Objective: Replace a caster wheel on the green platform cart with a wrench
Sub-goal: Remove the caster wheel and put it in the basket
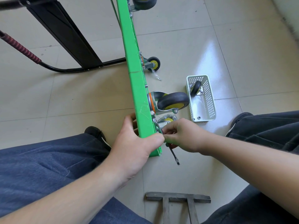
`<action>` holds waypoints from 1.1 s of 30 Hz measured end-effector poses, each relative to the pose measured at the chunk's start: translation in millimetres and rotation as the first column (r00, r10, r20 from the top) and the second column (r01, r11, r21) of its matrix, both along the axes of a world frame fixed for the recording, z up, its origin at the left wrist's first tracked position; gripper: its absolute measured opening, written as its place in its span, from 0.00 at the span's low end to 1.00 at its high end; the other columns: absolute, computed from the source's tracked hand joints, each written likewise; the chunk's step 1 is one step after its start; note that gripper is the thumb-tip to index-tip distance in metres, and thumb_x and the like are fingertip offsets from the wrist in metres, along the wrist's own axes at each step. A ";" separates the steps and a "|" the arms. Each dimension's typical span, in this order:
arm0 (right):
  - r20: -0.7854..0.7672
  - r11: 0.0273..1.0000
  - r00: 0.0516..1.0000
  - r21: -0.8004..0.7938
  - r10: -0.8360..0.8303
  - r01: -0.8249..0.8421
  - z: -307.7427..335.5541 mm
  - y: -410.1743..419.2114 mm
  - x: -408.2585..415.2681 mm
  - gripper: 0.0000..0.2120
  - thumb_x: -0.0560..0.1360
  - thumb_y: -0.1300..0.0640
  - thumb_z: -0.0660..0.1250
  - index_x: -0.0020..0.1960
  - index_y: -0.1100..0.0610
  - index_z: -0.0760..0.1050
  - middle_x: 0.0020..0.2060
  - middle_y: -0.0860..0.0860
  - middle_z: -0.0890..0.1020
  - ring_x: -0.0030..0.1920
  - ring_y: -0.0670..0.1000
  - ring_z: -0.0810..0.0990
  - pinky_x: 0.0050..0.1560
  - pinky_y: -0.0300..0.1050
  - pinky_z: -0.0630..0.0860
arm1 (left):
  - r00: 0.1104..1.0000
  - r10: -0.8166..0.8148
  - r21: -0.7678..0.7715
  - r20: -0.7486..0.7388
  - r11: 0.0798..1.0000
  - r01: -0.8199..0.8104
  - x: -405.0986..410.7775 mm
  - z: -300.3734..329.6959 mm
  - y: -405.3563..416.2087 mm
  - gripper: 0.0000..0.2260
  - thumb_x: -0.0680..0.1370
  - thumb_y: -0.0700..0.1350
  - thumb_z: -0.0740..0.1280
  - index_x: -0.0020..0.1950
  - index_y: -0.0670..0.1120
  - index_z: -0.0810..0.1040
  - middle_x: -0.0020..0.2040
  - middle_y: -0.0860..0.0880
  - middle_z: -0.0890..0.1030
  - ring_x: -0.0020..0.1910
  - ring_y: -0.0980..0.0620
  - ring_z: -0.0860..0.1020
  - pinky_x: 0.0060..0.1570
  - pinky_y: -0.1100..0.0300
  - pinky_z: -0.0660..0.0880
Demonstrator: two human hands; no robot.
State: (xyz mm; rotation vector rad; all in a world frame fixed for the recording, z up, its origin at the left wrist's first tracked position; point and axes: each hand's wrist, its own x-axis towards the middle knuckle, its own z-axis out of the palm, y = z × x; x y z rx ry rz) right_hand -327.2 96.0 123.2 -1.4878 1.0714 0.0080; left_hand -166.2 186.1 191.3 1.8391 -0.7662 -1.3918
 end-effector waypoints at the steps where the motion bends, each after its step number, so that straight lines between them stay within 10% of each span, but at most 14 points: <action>1: -0.013 0.999 1.000 -0.030 0.015 -0.016 -1.3 -1.2 -0.1 0.14 0.79 0.58 0.70 0.34 0.51 0.78 0.25 0.43 0.76 0.30 0.44 0.75 0.36 0.33 0.73 | 1.000 0.001 0.003 -0.001 1.000 -0.001 0.0 0.1 -0.2 0.28 0.64 0.47 0.74 0.63 0.55 0.74 0.50 0.55 0.87 0.47 0.56 0.86 0.39 0.66 0.80; 6: -0.054 0.983 0.996 -0.165 0.069 -0.077 -8.1 -9.4 2.3 0.22 0.77 0.57 0.71 0.27 0.46 0.72 0.25 0.46 0.67 0.30 0.47 0.60 0.30 0.39 0.58 | 1.000 -0.003 0.010 0.007 1.000 0.003 0.2 -0.6 -0.3 0.27 0.64 0.47 0.73 0.63 0.55 0.74 0.51 0.55 0.87 0.49 0.54 0.86 0.45 0.60 0.84; 13: -0.067 0.947 0.997 -0.317 0.030 -0.050 -24.8 -15.3 8.0 0.10 0.77 0.55 0.74 0.38 0.55 0.80 0.32 0.56 0.78 0.29 0.47 0.66 0.33 0.44 0.64 | 1.000 -0.010 0.015 0.027 1.000 0.010 1.3 -1.5 0.2 0.27 0.64 0.47 0.73 0.62 0.56 0.74 0.52 0.54 0.87 0.51 0.52 0.86 0.51 0.54 0.84; 20: -0.037 0.927 0.999 -0.375 -0.030 0.014 -30.8 -8.4 10.1 0.23 0.76 0.56 0.73 0.28 0.43 0.68 0.29 0.52 0.72 0.30 0.47 0.66 0.33 0.46 0.63 | 1.000 -0.010 0.007 0.021 1.000 0.010 1.5 -1.2 -0.1 0.27 0.64 0.48 0.73 0.62 0.56 0.74 0.51 0.55 0.87 0.50 0.54 0.86 0.48 0.59 0.84; 29: -0.122 0.952 0.992 -0.306 -0.007 -0.031 -26.4 -3.6 -8.9 0.18 0.77 0.53 0.73 0.31 0.50 0.71 0.25 0.45 0.71 0.29 0.46 0.67 0.32 0.39 0.62 | 1.000 -0.001 0.000 0.023 1.000 0.001 0.9 -1.0 -0.1 0.28 0.63 0.48 0.74 0.63 0.55 0.74 0.51 0.56 0.87 0.50 0.54 0.86 0.50 0.57 0.84; 33: -0.043 0.991 0.999 -0.131 0.002 -0.007 -11.6 4.4 -10.8 0.13 0.78 0.56 0.72 0.35 0.55 0.79 0.28 0.49 0.81 0.31 0.45 0.82 0.39 0.38 0.79 | 1.000 0.003 -0.004 0.016 1.000 -0.003 0.2 0.1 0.3 0.28 0.63 0.48 0.74 0.62 0.55 0.74 0.50 0.57 0.87 0.48 0.56 0.86 0.42 0.64 0.81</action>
